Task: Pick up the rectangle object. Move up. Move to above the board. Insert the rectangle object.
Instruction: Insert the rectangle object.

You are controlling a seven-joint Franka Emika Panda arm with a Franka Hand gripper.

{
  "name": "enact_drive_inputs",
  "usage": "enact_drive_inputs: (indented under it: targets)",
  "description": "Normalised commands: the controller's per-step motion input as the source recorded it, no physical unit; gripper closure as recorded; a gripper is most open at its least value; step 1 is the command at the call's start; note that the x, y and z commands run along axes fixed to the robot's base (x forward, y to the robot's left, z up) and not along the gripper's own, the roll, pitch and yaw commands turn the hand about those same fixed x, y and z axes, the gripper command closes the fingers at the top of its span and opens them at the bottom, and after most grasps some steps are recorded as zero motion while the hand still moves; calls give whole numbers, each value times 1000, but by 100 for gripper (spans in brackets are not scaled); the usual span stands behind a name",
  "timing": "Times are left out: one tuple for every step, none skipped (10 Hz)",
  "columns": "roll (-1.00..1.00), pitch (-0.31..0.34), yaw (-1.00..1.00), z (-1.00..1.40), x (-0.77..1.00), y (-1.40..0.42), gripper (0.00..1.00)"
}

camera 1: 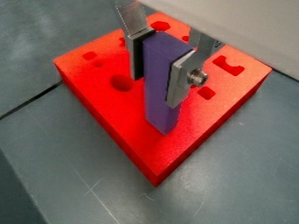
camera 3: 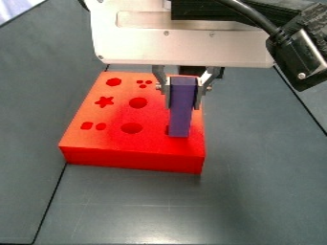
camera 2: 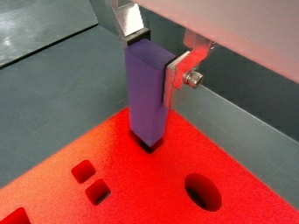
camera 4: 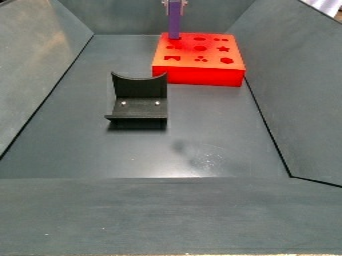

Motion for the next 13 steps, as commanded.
enact_drive_inputs:
  targets:
    - [173,4,0,-94,-51,97,100]
    - [123,0,0,-120,-97,60,100]
    - [116,0,0,-140,-83,23,100]
    - [101,0,0,-197,-43,0,100]
    - [57,0,0,-360,0,0,100]
    - [26,-56,0,-506,3,-20,100]
    - [0,-154,0,-623,0,-40,100]
    - [0,-143,0,-563,0,-23,100]
    - [0,-129,0,-523,0,-17,100]
    - [0,-130,0,-483,0,0,100]
    - [0,-160,0,-231,-129,0,100]
    - [-13,-73,0,-6,-57,0,100]
    - [0,0,0,0,0,0,100]
